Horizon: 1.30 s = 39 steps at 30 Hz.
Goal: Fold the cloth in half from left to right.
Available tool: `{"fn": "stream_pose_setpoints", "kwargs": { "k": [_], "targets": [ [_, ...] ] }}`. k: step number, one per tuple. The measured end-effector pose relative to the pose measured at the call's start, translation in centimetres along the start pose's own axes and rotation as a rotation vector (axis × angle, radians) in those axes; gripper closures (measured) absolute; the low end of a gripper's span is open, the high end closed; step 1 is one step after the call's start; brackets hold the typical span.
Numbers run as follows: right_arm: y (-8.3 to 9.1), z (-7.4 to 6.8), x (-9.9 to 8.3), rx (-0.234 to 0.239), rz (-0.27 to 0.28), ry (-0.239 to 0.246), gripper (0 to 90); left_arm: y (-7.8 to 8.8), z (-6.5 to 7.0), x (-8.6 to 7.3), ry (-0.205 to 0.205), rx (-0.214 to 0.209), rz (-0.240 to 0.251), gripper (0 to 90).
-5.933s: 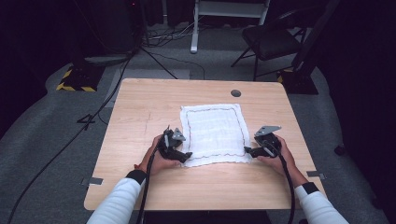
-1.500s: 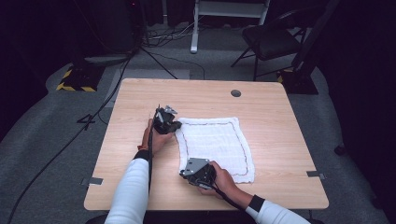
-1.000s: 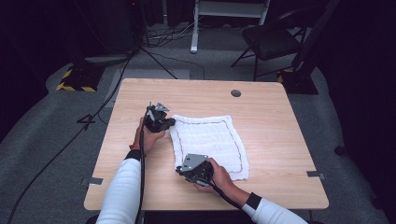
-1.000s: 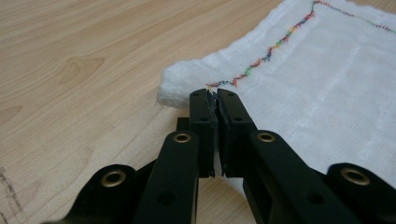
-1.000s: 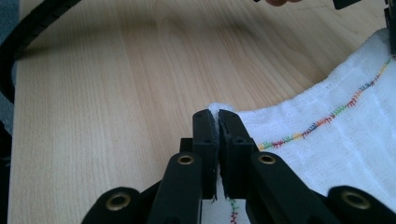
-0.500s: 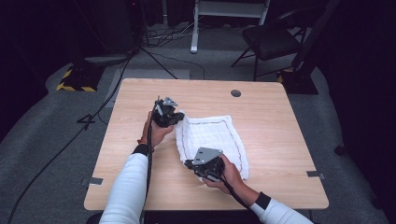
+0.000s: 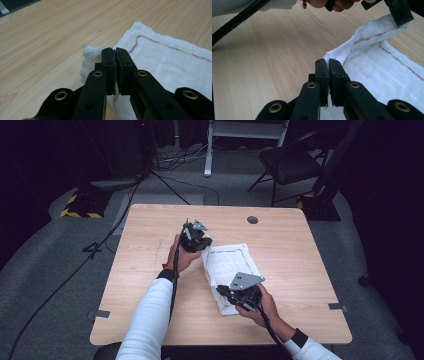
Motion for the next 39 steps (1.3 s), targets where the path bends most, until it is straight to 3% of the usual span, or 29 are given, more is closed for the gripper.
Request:
{"fn": "stream_pose_setpoints", "kwargs": {
  "k": [14,28,32,36,37,39],
  "targets": [
    [4.3,3.5,-1.9,-0.065,0.024,-0.064,86.3,-2.5,2.5,3.4,-0.056,-0.032,0.01,85.8],
    [7.0,6.0,-4.6,-0.123,0.011,-0.114,86.3,-6.1,5.3,6.4,-0.134,-0.071,-0.009,85.7],
    [7.3,6.5,-5.6,-0.14,-0.006,-0.119,86.3,-7.4,6.1,6.6,-0.13,-0.079,-0.016,85.3],
    [7.6,7.1,-6.8,-0.166,-0.031,-0.135,84.4,-8.0,6.8,6.8,-0.104,-0.073,-0.007,72.6],
    [7.6,7.6,-7.4,-0.194,-0.042,-0.157,76.3,-8.0,6.9,6.7,-0.103,-0.077,-0.008,64.0],
    [7.6,8.0,-8.1,-0.21,-0.06,-0.165,71.8,-7.5,7.2,6.6,-0.108,-0.081,0.0,59.8]
  ]
}}
Point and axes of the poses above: each handheld gripper's, and its own axes: y roughly backward along the jaws, x roughly out of its top, z roughly to its right, the point moved 10 cm from there along -y, roughly forward along the jaws, and after that the axes turned 14 degrees about -y, right-handed, at the moved point
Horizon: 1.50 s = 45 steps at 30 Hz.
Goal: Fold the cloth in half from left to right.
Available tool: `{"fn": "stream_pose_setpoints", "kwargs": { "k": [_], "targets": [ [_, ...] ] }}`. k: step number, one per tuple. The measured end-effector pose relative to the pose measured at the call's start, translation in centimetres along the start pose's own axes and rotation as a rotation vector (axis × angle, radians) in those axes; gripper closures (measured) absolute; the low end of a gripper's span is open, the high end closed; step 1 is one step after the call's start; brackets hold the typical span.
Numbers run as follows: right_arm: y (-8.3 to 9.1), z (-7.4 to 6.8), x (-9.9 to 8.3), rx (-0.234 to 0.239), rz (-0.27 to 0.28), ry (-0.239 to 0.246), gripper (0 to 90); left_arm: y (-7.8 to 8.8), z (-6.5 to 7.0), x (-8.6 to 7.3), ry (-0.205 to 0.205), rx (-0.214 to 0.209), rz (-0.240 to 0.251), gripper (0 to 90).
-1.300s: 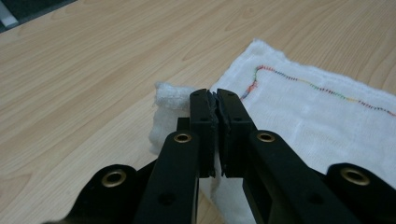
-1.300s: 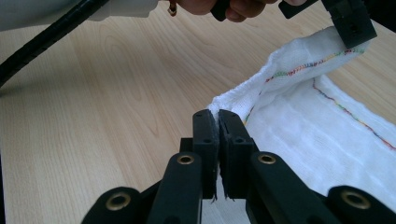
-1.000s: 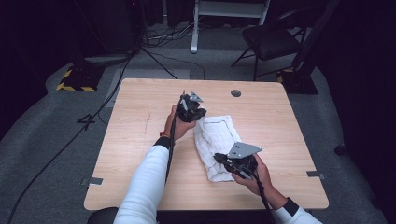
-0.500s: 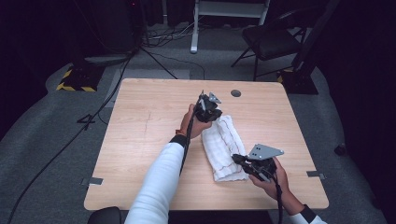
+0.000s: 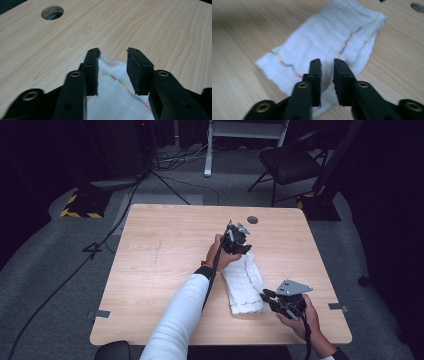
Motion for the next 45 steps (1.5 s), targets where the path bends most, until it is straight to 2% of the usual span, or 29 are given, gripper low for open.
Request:
{"fn": "stream_pose_setpoints", "kwargs": {
  "k": [4,6,10,13,15,19,21,23,27,29,32,34,36,45],
  "targets": [
    [0.2,1.0,-0.9,-0.027,-0.014,-0.025,61.9,2.2,1.4,-0.8,-0.01,-0.026,0.022,47.2],
    [0.4,1.3,-0.8,-0.03,-0.008,-0.032,57.6,3.2,2.1,-1.6,-0.023,-0.017,0.007,42.2],
    [0.4,1.8,-0.2,-0.03,0.004,-0.049,51.5,5.2,4.9,-3.8,-0.078,-0.053,-0.003,36.3],
    [0.0,2.0,-0.2,-0.038,-0.008,-0.029,47.9,5.9,7.1,-5.8,-0.121,-0.089,-0.032,32.9],
    [-0.3,2.1,-0.1,-0.025,-0.016,-0.029,44.4,6.0,8.7,-6.9,-0.141,-0.111,-0.048,31.2],
    [-1.1,2.8,-0.5,-0.021,-0.04,-0.005,42.8,6.0,11.1,-8.6,-0.152,-0.141,-0.066,30.1],
    [-1.5,3.1,-1.0,-0.016,-0.063,0.007,42.3,5.8,12.0,-9.3,-0.159,-0.138,-0.084,29.1],
    [-1.8,3.2,-1.6,-0.015,-0.091,0.016,41.9,5.7,12.3,-9.6,-0.179,-0.12,-0.102,29.2],
    [-2.2,3.3,-2.5,-0.002,-0.135,0.039,41.3,5.6,12.2,-10.0,-0.168,-0.115,-0.112,29.5],
    [-2.5,3.2,-3.1,0.002,-0.161,0.047,41.0,5.6,12.2,-10.2,-0.181,-0.107,-0.111,29.5],
    [-2.6,3.0,-3.3,0.015,-0.165,0.035,41.6,5.9,12.4,-10.5,-0.187,-0.099,-0.115,29.6],
    [-2.6,2.5,-3.5,0.035,-0.168,0.021,41.6,6.2,12.5,-10.8,-0.184,-0.101,-0.118,29.6],
    [-2.6,1.8,-3.7,0.05,-0.168,0.027,41.8,6.6,12.5,-11.2,-0.183,-0.101,-0.115,29.6],
    [-2.8,-1.3,-3.9,0.1,-0.183,0.065,40.9,9.1,13.2,-13.4,-0.13,-0.105,-0.12,29.5]
  ]
}}
Point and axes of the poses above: each handheld gripper's, and its own axes: y roughly backward along the jaws, x roughly out of its top, z roughly to its right, the point moved 10 cm from there along -y, roughly forward along the jaws, and after that the axes turned 14 degrees about -y, right-handed, at the moved point
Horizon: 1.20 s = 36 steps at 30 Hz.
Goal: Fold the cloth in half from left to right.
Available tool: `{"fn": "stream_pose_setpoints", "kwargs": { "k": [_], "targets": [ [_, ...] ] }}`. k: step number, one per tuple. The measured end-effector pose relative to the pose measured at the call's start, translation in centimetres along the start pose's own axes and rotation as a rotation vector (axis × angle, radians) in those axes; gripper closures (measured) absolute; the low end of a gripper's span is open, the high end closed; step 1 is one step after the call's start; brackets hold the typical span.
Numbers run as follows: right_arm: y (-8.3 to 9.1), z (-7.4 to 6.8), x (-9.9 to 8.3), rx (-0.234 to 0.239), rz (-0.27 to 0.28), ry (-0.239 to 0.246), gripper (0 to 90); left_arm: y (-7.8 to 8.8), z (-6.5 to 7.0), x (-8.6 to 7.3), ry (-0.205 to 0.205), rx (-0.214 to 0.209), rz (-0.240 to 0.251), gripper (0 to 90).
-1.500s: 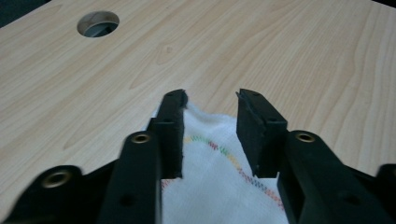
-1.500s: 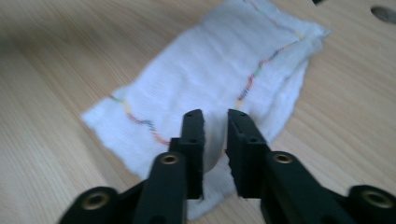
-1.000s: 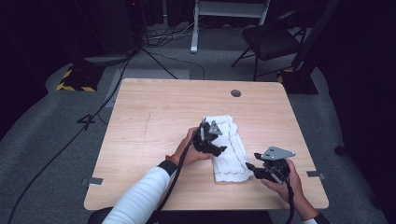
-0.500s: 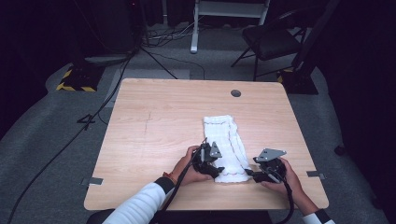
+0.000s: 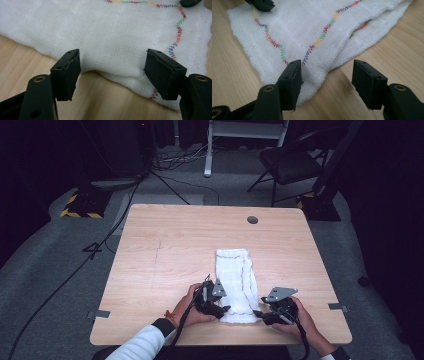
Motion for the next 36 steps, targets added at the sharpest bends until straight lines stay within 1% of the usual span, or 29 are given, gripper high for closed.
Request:
{"fn": "stream_pose_setpoints", "kwargs": {
  "k": [2,6,7,9,10,11,12,13,17,18,19,21,23,24,26,27,28,29,31,32,33,36],
  "targets": [
    [-0.1,-0.5,0.0,0.012,-0.002,0.003,40.5,0.4,0.5,-0.4,0.01,-0.002,0.004,29.5],
    [-0.1,-1.3,-0.1,0.038,-0.011,0.018,37.1,1.2,1.1,-0.9,0.014,-0.012,0.0,29.2],
    [-0.1,-1.3,0.0,0.038,-0.01,0.025,37.1,1.4,1.2,-0.9,0.03,-0.012,0.01,28.4],
    [0.0,-1.3,0.3,0.039,0.002,0.026,37.1,2.0,1.1,-0.9,0.037,-0.015,0.026,26.9],
    [0.3,-1.2,0.7,0.042,0.018,0.022,37.1,2.3,1.0,-0.8,0.039,-0.016,0.034,26.9],
    [0.4,-1.1,1.0,0.041,0.024,0.019,37.2,2.5,0.8,-0.7,0.045,-0.012,0.042,26.6],
    [0.6,-0.8,1.4,0.031,0.039,0.016,37.4,2.7,0.4,-0.8,0.049,-0.001,0.035,24.8],
    [0.9,-0.4,1.9,0.021,0.058,0.012,37.7,2.9,-0.1,-0.7,0.046,0.007,0.041,24.6],
    [1.3,1.5,4.3,-0.006,0.122,-0.011,40.0,3.5,-2.5,-0.2,0.072,0.041,0.062,23.9],
    [1.3,1.9,5.1,-0.004,0.139,-0.014,40.9,3.6,-3.3,0.0,0.079,0.061,0.064,23.9],
    [1.2,2.4,5.9,-0.007,0.152,-0.015,41.6,3.7,-4.1,0.1,0.087,0.078,0.063,23.9],
    [0.7,3.2,7.5,-0.015,0.165,-0.017,42.0,3.6,-5.6,0.4,0.112,0.094,0.07,23.8],
    [-0.1,4.3,9.0,-0.041,0.175,-0.014,42.1,3.4,-7.2,0.8,0.124,0.125,0.069,23.7],
    [-0.6,4.7,9.7,-0.042,0.176,-0.017,41.9,3.1,-7.8,1.0,0.13,0.128,0.068,23.9],
    [-1.7,5.7,10.8,-0.045,0.169,-0.034,41.8,2.5,-9.4,1.1,0.14,0.157,0.055,23.7],
    [-2.4,6.2,11.4,-0.045,0.167,-0.044,41.8,2.2,-10.2,1.2,0.163,0.157,0.059,23.9],
    [-3.1,6.8,11.7,-0.049,0.154,-0.053,41.6,1.7,-11.0,1.4,0.192,0.154,0.07,24.1],
    [-3.9,7.4,12.2,-0.057,0.137,-0.064,41.4,1.5,-11.6,1.4,0.19,0.164,0.059,24.2],
    [-5.0,8.1,12.7,-0.074,0.126,-0.069,41.4,0.6,-12.8,1.3,0.207,0.175,0.047,24.4],
    [-5.5,8.4,13.0,-0.072,0.121,-0.075,41.1,0.1,-13.2,1.2,0.216,0.168,0.041,24.4],
    [-6.0,8.5,13.3,-0.062,0.117,-0.089,40.8,-0.3,-13.7,1.1,0.221,0.172,0.032,24.3],
    [-7.2,9.0,14.0,-0.073,0.099,-0.089,40.0,-1.3,-14.6,0.8,0.241,0.174,0.011,24.2]
  ]
}}
Point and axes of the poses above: each handheld gripper's, and its own axes: y roughly backward along the jaws, x roughly out of its top, z roughly to its right, the point moved 10 cm from there along -y, roughly forward along the jaws, and after that the axes turned 14 degrees about -y, right-handed, at the moved point
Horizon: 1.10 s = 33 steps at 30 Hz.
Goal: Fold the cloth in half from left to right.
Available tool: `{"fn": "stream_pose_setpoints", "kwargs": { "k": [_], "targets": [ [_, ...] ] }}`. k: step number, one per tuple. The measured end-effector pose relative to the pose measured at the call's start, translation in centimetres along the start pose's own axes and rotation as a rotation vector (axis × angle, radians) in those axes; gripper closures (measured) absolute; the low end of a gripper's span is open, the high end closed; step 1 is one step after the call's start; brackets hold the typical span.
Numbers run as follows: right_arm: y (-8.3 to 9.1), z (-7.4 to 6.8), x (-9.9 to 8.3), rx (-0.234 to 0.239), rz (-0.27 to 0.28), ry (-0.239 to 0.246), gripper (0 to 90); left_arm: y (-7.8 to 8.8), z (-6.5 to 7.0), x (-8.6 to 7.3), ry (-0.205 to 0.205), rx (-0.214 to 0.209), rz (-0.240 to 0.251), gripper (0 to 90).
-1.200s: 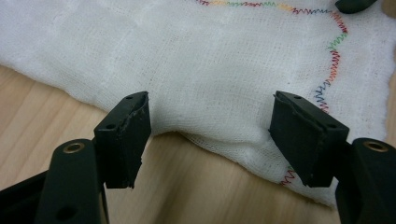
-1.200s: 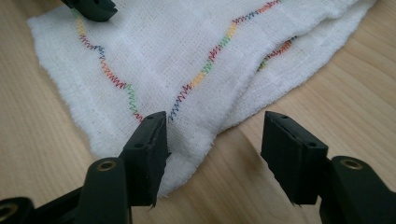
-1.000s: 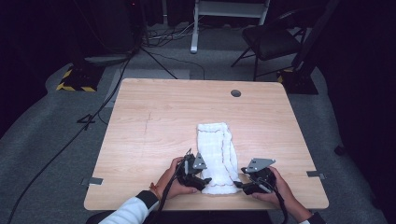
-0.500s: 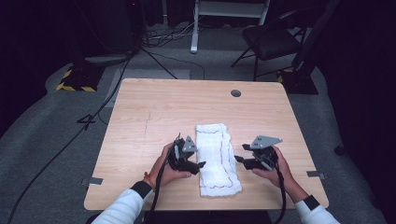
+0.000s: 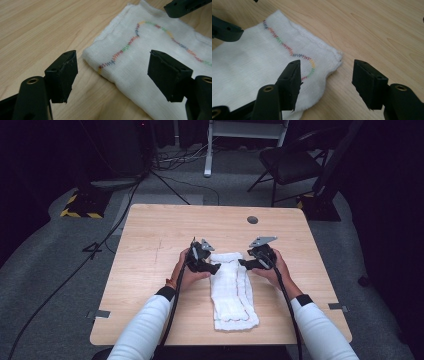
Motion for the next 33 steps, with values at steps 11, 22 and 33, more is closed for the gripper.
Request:
{"fn": "stream_pose_setpoints", "kwargs": {
  "k": [11,22,33],
  "targets": [
    [-3.5,0.6,0.4,0.028,-0.057,-0.01,41.6,-2.0,-1.0,-0.7,0.007,-0.018,-0.055,26.2],
    [-3.8,0.3,0.5,0.095,-0.104,-0.039,56.4,-2.2,-0.8,-0.8,-0.008,-0.083,-0.023,34.8],
    [-3.8,-0.5,0.6,0.099,-0.08,-0.037,82.7,-2.3,-1.1,-0.3,-0.001,-0.16,0.026,77.3]
  ]
}}
Point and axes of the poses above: each handheld gripper's, and its own axes: y roughly backward along the jaws, x roughly out of its top, z roughly to its right, the point moved 10 cm from there along -y, roughly forward along the jaws, and after that the axes turned 14 degrees about -y, right-handed, at the moved point
